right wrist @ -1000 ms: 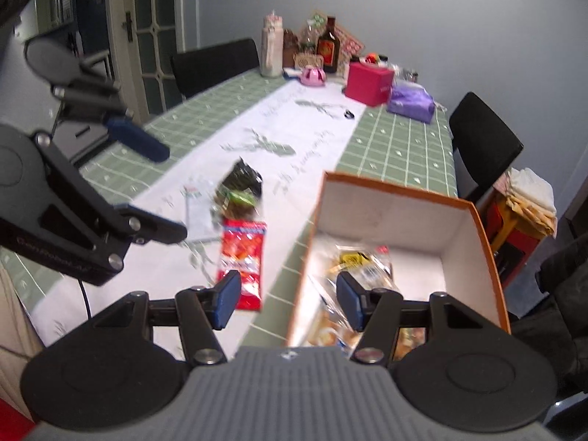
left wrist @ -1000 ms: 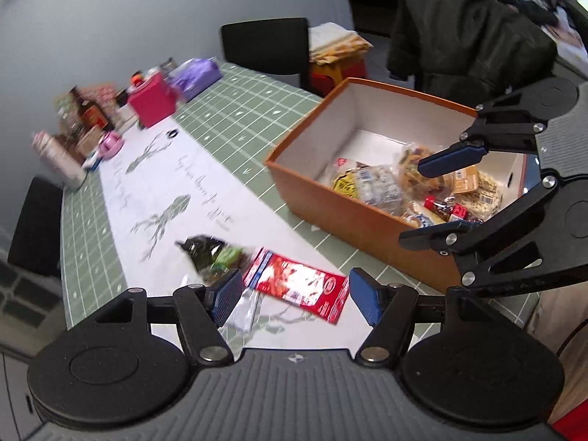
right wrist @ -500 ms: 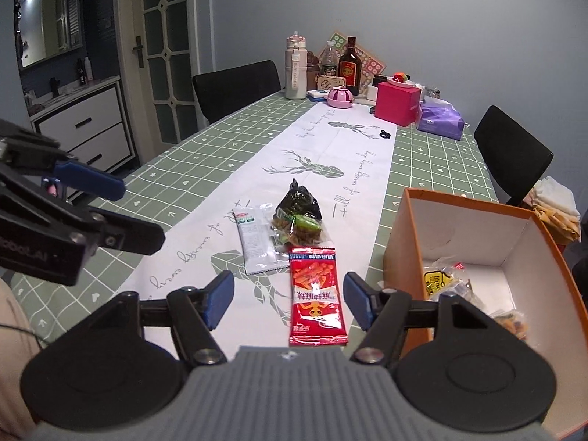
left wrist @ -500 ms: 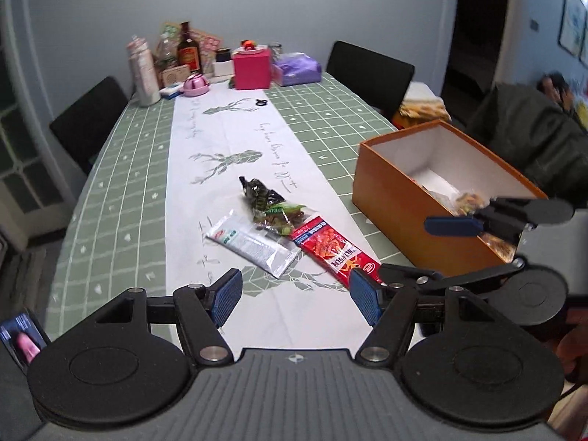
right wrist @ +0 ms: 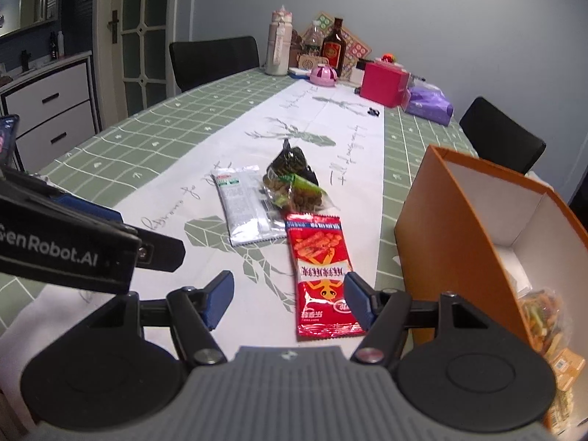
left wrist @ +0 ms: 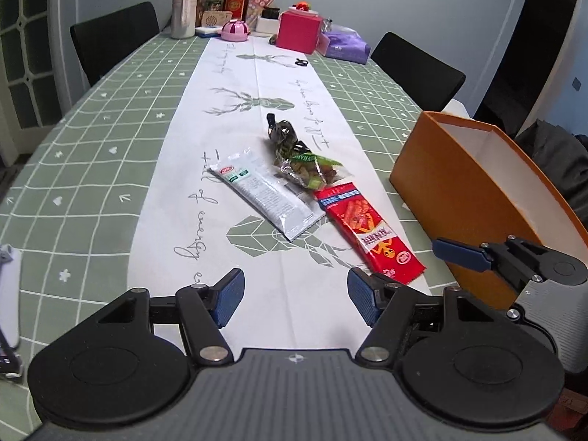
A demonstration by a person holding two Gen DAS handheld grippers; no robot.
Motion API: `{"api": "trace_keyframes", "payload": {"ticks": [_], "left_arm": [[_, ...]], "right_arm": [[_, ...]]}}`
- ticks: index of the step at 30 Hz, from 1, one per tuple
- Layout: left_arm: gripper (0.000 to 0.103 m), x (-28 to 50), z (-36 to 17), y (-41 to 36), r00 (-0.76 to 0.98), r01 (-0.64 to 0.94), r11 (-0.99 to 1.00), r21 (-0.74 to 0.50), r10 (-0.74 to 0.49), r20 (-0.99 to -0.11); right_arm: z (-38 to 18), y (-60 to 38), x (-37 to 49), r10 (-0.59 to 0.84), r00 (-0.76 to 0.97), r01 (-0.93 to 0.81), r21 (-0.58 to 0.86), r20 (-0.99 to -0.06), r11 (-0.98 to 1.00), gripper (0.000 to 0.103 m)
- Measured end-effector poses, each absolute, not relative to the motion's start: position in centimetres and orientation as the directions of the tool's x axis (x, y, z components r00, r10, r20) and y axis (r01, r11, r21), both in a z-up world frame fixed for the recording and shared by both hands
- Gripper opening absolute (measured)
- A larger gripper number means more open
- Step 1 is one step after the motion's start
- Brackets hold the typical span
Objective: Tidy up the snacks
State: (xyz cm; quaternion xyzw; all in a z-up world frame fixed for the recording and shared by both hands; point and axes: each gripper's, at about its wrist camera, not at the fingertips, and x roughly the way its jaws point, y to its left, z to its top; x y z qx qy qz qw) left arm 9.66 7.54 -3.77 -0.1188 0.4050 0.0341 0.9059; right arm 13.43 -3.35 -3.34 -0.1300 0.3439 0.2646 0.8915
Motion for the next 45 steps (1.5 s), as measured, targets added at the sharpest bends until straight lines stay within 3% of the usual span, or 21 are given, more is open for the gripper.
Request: {"api": "trace_keyframes", "payload": {"ticks": [18,26,34,42,45], "left_arm": [[0.082,16.1,-8.4,9.7,0.613,-0.218,0.940,-0.261,-0.076,-0.786],[0.087,17.2,-8.9,9.7,0.633,-0.213,0.939,-0.269,-0.077,-0.770],[0.090,17.5,-9.1,9.8,0.654,-0.214,0.936,-0.279,-0.075,-0.753],[0.091,18.5,-9.3,8.6,0.659,-0.212,0.951,-0.225,-0.031,-0.752],[0.080,18.9,-9.5,7.5,0.647,-0.199,0.972,-0.126,0.033,-0.762]], "right_arm": [[-7.2,-2.3,19.7,0.299,0.608,-0.535,-0.101,-0.736,0.839,0.064],[-8.0,-2.7,21.0,0.325,0.576,-0.532,-0.043,-0.750,0.845,0.051],[-8.1,-2.7,21.2,0.330,0.570,-0.528,-0.028,-0.753,0.849,0.048],[-8.1,-3.0,21.2,0.339,0.562,-0.523,-0.006,-0.754,0.852,0.049],[-8.1,-3.1,21.2,0.343,0.560,-0.523,-0.001,-0.754,0.852,0.049]]}}
